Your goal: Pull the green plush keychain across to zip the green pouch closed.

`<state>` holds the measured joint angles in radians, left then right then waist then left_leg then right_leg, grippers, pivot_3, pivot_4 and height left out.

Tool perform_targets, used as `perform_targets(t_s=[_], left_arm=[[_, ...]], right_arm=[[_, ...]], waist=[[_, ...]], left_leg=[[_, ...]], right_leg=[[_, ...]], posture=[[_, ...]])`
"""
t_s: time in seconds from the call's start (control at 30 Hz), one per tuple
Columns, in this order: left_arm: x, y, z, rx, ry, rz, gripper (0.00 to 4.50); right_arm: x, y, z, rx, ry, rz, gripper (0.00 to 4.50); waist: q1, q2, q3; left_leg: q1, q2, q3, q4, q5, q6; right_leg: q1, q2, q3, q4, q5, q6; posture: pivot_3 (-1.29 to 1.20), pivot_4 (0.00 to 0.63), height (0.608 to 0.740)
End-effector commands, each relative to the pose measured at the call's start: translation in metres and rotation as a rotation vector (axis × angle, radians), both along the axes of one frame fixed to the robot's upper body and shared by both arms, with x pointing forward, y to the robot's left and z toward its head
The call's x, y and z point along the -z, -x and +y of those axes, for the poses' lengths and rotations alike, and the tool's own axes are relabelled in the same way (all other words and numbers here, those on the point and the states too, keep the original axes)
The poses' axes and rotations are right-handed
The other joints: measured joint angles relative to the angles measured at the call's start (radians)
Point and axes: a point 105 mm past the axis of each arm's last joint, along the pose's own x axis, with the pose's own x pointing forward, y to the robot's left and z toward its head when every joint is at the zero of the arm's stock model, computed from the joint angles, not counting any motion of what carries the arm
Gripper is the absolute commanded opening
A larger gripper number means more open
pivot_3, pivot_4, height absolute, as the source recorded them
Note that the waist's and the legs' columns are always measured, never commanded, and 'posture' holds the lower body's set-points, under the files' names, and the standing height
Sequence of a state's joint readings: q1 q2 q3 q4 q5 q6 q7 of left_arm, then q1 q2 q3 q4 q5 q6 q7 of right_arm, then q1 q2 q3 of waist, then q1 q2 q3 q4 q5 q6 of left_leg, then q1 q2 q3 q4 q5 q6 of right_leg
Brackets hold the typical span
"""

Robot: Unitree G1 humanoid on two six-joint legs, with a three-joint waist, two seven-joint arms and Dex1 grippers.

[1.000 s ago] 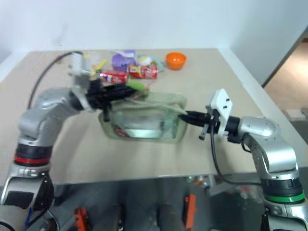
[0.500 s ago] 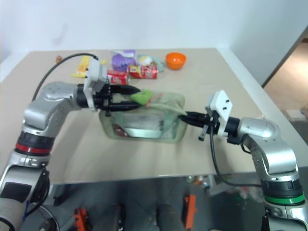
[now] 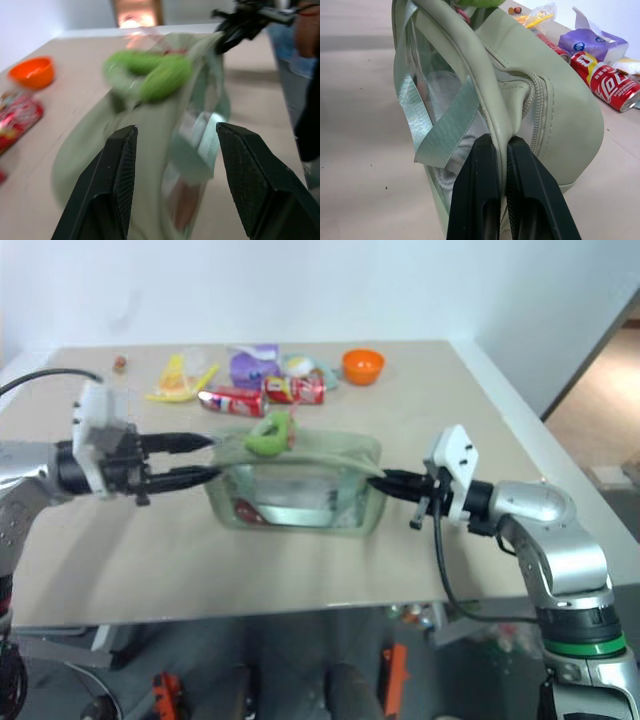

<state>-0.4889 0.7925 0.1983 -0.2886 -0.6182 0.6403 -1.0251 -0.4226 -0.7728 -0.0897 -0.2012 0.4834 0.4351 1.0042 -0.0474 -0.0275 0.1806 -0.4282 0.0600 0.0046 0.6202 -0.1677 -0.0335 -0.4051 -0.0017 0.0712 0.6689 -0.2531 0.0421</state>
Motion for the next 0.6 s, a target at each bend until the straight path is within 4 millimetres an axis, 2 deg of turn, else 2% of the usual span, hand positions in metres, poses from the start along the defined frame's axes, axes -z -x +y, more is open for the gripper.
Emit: perform_targets(t_s=[0.03,0.33,0.43,0.6], left_arm=[[0.001,0.002,0.0,-0.07,0.083,-0.038,2.59],[0.022,-0.01,-0.006,-0.162,0.171,-0.036,2.59],[0.025,-0.013,-0.007,-0.17,0.179,-0.042,1.8],[0.031,-0.012,-0.009,-0.166,0.17,-0.034,0.07]], right_arm=[[-0.006,0.001,0.005,-0.033,0.01,-0.03,0.0],[-0.008,0.001,0.002,-0.031,0.02,-0.036,0.0],[-0.008,0.003,0.001,-0.024,0.018,-0.035,0.0],[-0.015,0.004,0.001,-0.013,-0.019,-0.04,0.0]], waist=[[0.001,0.0,0.0],[0.001,0.0,0.0],[0.001,0.0,0.0],[0.001,0.0,0.0]], left_leg=[[0.0,0.0,0.0,0.0,0.0,0.0],[0.0,0.0,0.0,0.0,0.001,0.0],[0.0,0.0,0.0,0.0,0.001,0.0],[0.0,0.0,0.0,0.0,0.001,0.0]], right_leg=[[0.0,0.0,0.0,0.0,0.0,0.0],[0.0,0.001,0.001,0.0,0.001,-0.001],[0.0,0.001,0.001,0.0,0.001,-0.001],[0.0,0.001,0.001,0.0,0.001,-0.001]], posture=[[0.0,0.15,0.74],[0.0,0.15,0.74],[0.0,0.15,0.74],[0.0,0.15,0.74]])
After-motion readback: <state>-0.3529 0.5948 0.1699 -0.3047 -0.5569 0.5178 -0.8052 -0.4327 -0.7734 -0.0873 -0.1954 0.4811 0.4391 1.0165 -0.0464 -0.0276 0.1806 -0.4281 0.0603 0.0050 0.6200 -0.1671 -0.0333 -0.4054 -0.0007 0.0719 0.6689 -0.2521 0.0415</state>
